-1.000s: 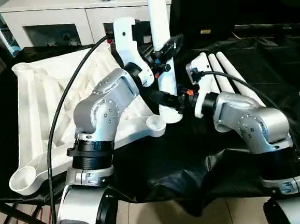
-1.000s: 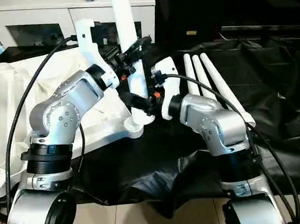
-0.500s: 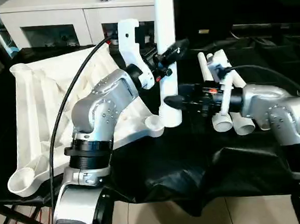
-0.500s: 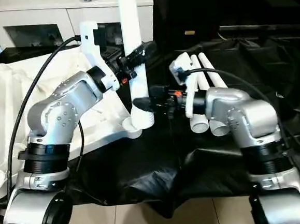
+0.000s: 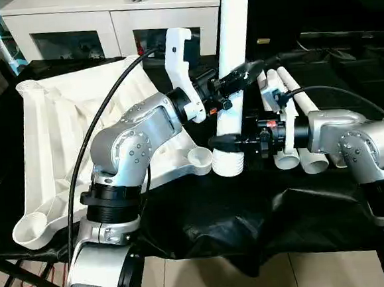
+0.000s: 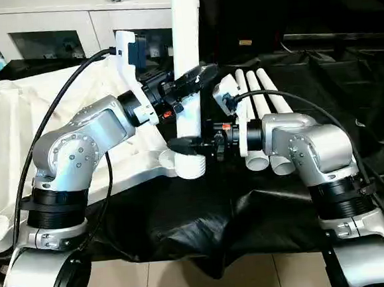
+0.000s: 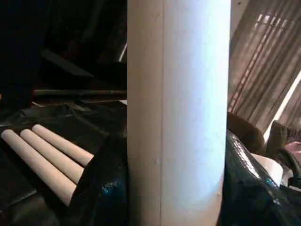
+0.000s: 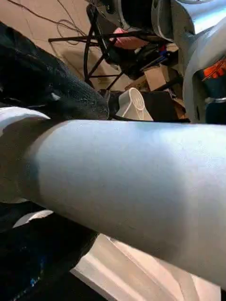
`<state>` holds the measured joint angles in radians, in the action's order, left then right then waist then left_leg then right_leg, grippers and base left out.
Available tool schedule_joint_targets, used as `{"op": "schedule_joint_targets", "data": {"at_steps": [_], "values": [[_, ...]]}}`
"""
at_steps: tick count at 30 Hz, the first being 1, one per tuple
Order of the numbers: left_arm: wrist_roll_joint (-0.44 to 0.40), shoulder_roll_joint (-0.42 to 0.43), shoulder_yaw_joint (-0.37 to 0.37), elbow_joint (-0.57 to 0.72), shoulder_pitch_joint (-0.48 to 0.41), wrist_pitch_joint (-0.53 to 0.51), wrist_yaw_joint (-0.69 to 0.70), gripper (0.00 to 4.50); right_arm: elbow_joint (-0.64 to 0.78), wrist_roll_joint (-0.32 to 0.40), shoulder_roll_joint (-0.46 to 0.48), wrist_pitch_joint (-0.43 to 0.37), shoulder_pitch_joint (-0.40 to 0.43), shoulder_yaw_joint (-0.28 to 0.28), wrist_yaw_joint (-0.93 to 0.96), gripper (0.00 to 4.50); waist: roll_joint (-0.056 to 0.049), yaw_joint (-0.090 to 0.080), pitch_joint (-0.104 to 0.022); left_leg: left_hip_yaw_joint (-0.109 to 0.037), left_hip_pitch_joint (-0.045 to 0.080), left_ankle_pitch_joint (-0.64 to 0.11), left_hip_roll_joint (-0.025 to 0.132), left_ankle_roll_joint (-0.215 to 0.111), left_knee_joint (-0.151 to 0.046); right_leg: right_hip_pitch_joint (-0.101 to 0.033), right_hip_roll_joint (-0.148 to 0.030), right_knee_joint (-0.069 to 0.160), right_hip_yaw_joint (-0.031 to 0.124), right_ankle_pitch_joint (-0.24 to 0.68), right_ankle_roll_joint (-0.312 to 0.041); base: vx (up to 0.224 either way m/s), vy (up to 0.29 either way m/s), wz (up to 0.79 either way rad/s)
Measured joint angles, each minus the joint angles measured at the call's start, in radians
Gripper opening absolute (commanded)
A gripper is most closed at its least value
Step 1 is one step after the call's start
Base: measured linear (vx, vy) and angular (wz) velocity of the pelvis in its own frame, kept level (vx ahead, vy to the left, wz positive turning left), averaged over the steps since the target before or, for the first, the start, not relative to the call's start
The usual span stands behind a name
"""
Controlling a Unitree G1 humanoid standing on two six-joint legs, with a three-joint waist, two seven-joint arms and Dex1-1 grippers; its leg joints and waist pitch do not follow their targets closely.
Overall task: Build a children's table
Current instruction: Pick table leg
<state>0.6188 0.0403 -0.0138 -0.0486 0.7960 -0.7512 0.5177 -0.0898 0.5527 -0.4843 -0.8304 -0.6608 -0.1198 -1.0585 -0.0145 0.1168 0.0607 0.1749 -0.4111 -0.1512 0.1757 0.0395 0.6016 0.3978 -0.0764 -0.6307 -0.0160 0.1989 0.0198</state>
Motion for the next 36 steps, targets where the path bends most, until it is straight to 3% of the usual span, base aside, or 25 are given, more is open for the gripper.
{"op": "schedule_joint_targets", "data": {"at_steps": [2, 3, 13, 19, 22, 23, 28, 36], "values": [[0.005, 0.005, 0.000, 0.001, 0.000, -0.005, 0.001, 1.86, 0.000, 0.000, 0.000, -0.002, 0.000, 0.000, -0.004, 3.07, 0.000, 0.000, 0.000, 0.000, 0.000, 0.000, 0.000, 0.000, 0.000, 0.000, 0.000, 0.000, 0.000, 0.000, 0.000, 0.000, 0.000, 0.00], [0.007, 0.008, 0.000, 0.002, 0.000, -0.009, 0.003, 1.86, -0.001, 0.000, 0.000, -0.004, 0.000, 0.000, -0.008, 2.77, 0.000, 0.001, 0.000, 0.000, 0.000, 0.000, 0.000, 0.000, 0.000, 0.000, 0.000, 0.000, 0.000, 0.000, 0.000, 0.000, 0.000, 0.00], [0.015, 0.012, 0.001, 0.015, -0.004, -0.019, 0.019, 1.86, -0.005, 0.007, 0.002, -0.010, 0.001, -0.006, -0.020, 1.98, 0.000, 0.001, 0.000, 0.000, 0.000, 0.000, 0.000, 0.000, 0.000, 0.000, 0.000, 0.000, 0.000, 0.000, 0.000, 0.000, 0.000, 0.00], [0.016, 0.010, 0.000, 0.015, -0.004, -0.025, 0.020, 1.86, -0.005, 0.008, 0.002, -0.012, 0.002, -0.006, -0.021, 1.89, 0.000, 0.001, 0.000, 0.000, 0.000, 0.000, 0.000, 0.000, 0.000, 0.000, 0.000, 0.000, 0.000, 0.000, 0.000, 0.000, 0.000, 0.00], [0.016, 0.010, 0.000, 0.015, -0.004, -0.029, 0.020, 1.86, -0.009, 0.003, 0.005, -0.007, 0.004, -0.006, -0.019, 1.89, 0.000, 0.001, 0.000, 0.000, 0.000, 0.000, 0.000, 0.000, 0.000, 0.000, 0.000, 0.000, 0.000, 0.000, 0.000, 0.000, 0.000, 0.00], [0.016, 0.012, -0.001, 0.015, -0.004, -0.029, 0.020, 1.86, -0.012, -0.001, 0.009, -0.001, 0.004, -0.006, -0.018, 2.45, 0.000, 0.001, 0.000, 0.000, 0.000, 0.000, 0.000, 0.000, 0.000, 0.000, 0.000, 0.000, 0.000, 0.000, 0.000, 0.000, 0.000, 0.00], [0.016, 0.013, -0.001, 0.015, -0.004, -0.032, 0.020, 1.86, -0.025, -0.005, 0.020, 0.015, 0.005, -0.007, -0.011, 2.94, 0.000, 0.001, 0.000, 0.000, 0.000, 0.000, 0.000, 0.000, 0.000, 0.000, 0.000, 0.000, 0.000, 0.000, 0.000, 0.000, 0.000, 0.00], [0.020, 0.017, 0.000, 0.015, -0.004, -0.043, 0.028, 1.86, -0.030, -0.005, 0.021, 0.016, 0.005, -0.007, -0.015, 3.03, 0.000, 0.003, 0.000, 0.000, 0.000, 0.000, 0.000, 0.000, 0.000, 0.000, 0.000, 0.000, 0.000, 0.000, 0.000, 0.000, 0.000, 0.00]]}}
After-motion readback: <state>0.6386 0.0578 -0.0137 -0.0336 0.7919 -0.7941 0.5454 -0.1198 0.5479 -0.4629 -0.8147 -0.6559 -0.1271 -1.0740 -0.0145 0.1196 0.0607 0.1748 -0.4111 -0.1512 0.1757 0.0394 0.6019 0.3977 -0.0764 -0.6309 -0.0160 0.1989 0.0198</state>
